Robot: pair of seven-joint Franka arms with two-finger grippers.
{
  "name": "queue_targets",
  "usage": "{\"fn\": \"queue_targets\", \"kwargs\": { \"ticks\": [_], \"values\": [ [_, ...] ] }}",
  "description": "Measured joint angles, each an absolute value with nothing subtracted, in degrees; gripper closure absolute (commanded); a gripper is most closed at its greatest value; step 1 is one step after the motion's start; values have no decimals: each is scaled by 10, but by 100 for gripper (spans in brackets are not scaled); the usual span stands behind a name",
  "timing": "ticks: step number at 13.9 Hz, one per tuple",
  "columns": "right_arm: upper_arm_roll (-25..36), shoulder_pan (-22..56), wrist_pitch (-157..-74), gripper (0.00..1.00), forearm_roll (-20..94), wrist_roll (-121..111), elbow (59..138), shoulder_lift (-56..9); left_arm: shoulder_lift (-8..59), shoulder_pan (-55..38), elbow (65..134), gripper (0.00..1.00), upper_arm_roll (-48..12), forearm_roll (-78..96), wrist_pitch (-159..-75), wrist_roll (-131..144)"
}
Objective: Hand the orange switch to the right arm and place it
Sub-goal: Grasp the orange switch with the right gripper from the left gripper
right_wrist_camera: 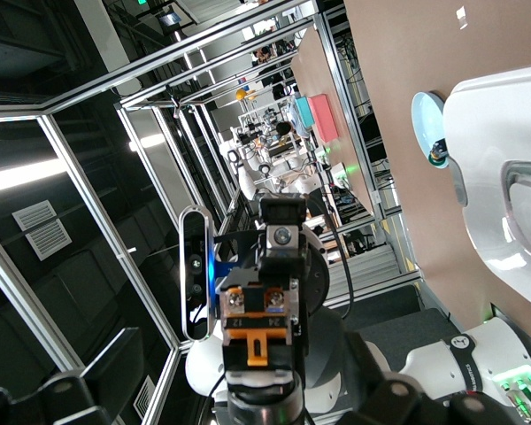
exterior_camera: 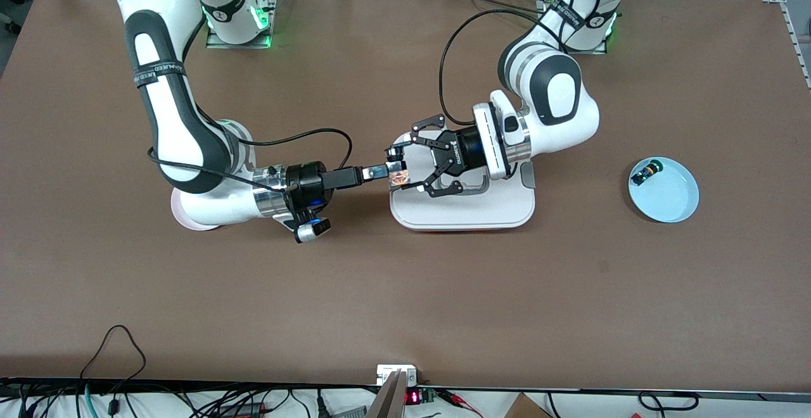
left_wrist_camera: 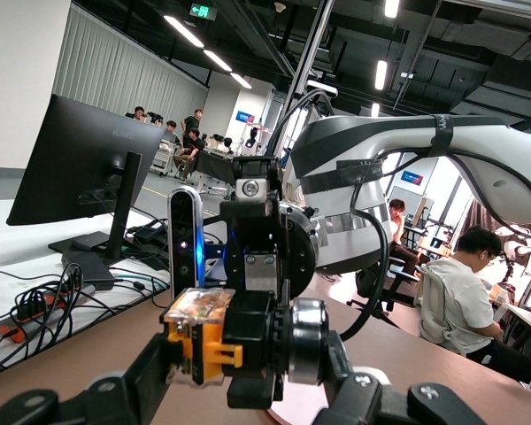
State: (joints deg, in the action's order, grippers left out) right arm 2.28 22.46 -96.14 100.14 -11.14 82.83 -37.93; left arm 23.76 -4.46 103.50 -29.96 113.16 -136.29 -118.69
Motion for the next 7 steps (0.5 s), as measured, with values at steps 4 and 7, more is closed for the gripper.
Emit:
{"fn": "queue_targets", "kwargs": {
  "ticks": [4,7],
  "values": [
    [23,228,-961,13,1002,-111,828,-382,238,-45,1035,100,-299,1132,-1363,-1187],
    [23,229,-961,64,1002,-119,828,-384,238,-45,1035,100,-299,1132,-1363,-1187]
  ]
}}
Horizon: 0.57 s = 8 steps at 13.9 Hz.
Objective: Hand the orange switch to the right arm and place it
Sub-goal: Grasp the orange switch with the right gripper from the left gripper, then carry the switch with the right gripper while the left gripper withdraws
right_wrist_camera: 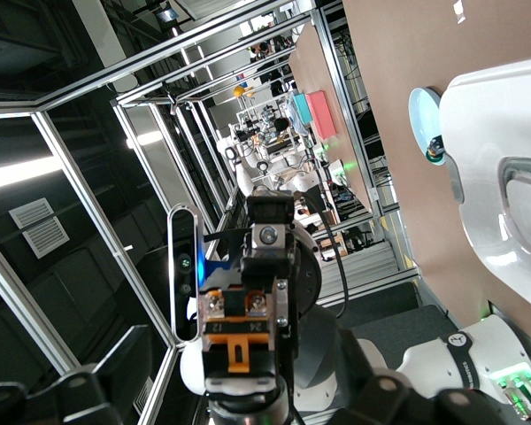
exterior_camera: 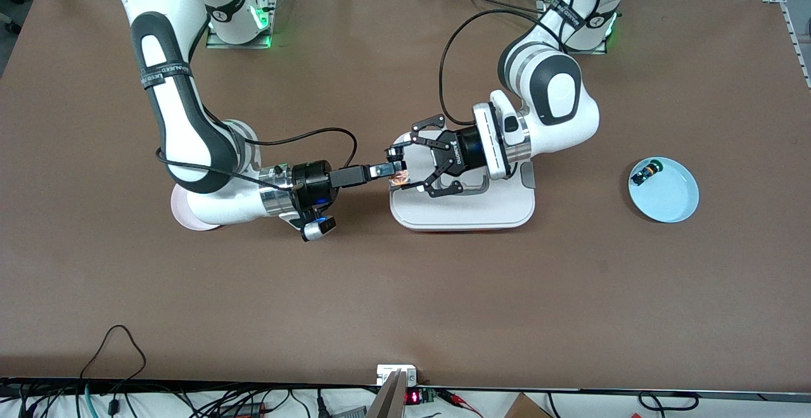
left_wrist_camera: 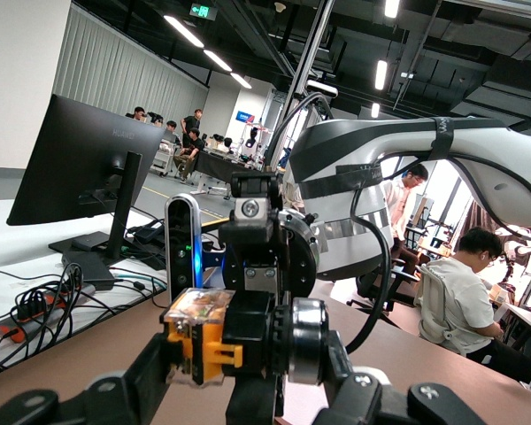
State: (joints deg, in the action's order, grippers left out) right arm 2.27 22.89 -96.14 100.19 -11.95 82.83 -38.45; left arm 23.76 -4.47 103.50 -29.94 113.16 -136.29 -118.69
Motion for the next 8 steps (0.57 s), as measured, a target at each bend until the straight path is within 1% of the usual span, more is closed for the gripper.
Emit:
{"fn": "queue_targets", "kwargs": {
  "ticks": [1,2,3,8],
  "values": [
    [23,229,-961,75,1006,-121,828,-385,238,-45,1035,100,-299,1132,-1363,-1187],
    [23,229,-961,80,1020,-122,828,-385,238,-45,1035,100,-299,1132,-1363,-1187],
    [23,229,-961,83,1028,-125,829,-387,237,-44,1032,100,-299,1136,-1363,-1187],
    [23,230,-956,84,1045,-182,829,-397,238,-44,1031,100,-298,1137,-1369,-1197]
  ]
}}
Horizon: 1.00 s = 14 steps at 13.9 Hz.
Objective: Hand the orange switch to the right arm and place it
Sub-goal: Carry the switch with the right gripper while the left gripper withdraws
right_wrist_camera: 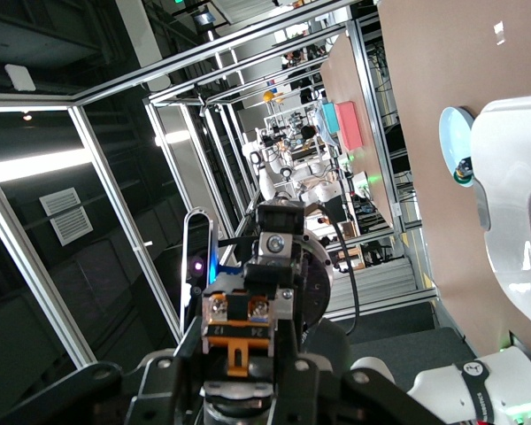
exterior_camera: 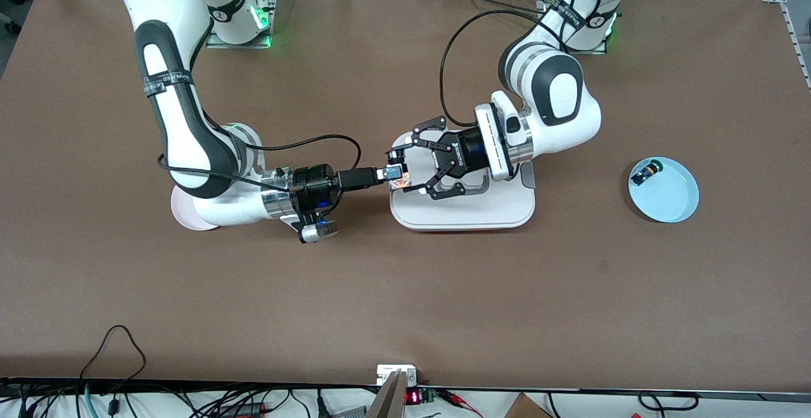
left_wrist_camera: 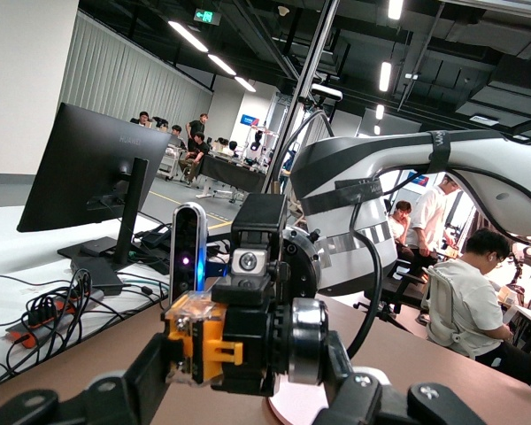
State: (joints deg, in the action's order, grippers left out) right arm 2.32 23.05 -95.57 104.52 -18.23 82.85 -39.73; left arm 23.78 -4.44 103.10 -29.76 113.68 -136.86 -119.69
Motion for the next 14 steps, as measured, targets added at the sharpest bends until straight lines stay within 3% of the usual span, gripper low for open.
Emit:
{"fn": "queue_targets", "kwargs": {
  "ticks": [2,3,4,5,6,14],
  "values": [
    [23,231,-954,84,1048,-189,829,-399,238,-44,1032,99,-297,1137,-1369,-1201],
    [23,231,-954,84,1048,-190,829,-399,238,-44,1032,93,-297,1137,-1369,-1202],
    [23,231,-954,84,1048,-191,829,-399,238,-44,1032,77,-297,1137,-1369,-1203],
    [23,231,-954,84,1048,-192,829,-399,238,-44,1032,12,-297,1137,-1369,-1204],
    [23,231,-954,84,1048,-196,829,-399,238,-44,1032,0,-297,1137,-1369,-1205],
    [23,240,-966,86,1063,-256,828,-402,221,6,1047,0,-292,1117,-1323,-1202]
  ]
}}
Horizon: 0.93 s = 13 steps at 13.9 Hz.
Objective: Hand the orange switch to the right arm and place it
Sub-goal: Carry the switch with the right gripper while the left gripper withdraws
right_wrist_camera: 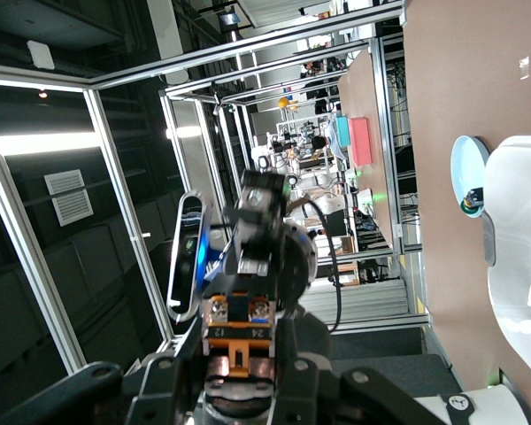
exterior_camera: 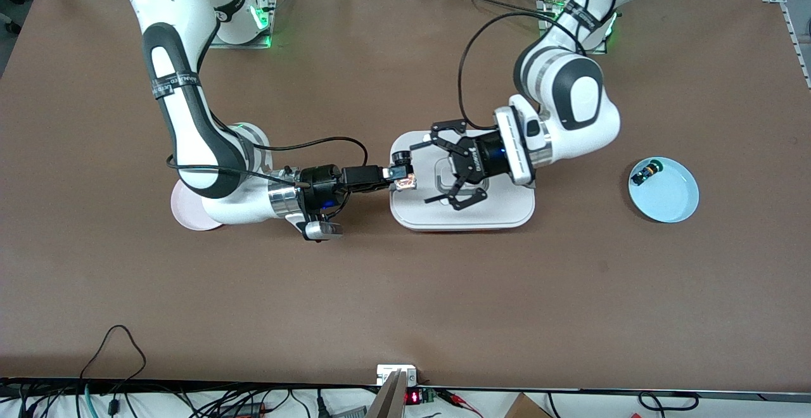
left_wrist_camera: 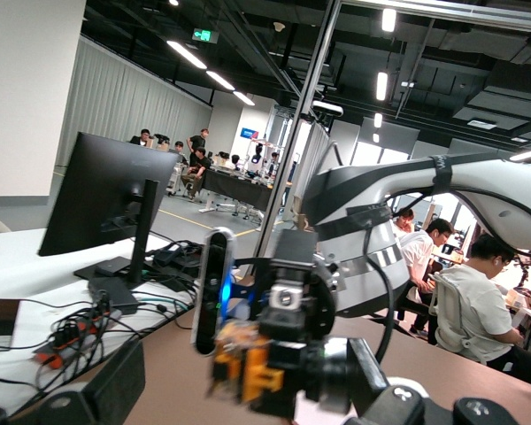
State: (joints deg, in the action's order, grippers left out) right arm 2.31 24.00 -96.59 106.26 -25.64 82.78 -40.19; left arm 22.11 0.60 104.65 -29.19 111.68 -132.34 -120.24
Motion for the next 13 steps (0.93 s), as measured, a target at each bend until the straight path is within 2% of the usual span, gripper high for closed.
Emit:
{"fn": "queue_targets", "kwargs": {
  "ticks": [3,6,13],
  "values": [
    [26,229,-965,86,1055,-274,830,-402,207,69,1078,0,-289,1058,-1285,-1202],
    [29,195,-955,86,983,-283,831,-400,188,121,1091,0,-274,940,-1251,-1178],
    [31,100,-916,86,731,-295,830,-372,170,159,1090,0,-101,633,-1113,-1056]
  ]
}}
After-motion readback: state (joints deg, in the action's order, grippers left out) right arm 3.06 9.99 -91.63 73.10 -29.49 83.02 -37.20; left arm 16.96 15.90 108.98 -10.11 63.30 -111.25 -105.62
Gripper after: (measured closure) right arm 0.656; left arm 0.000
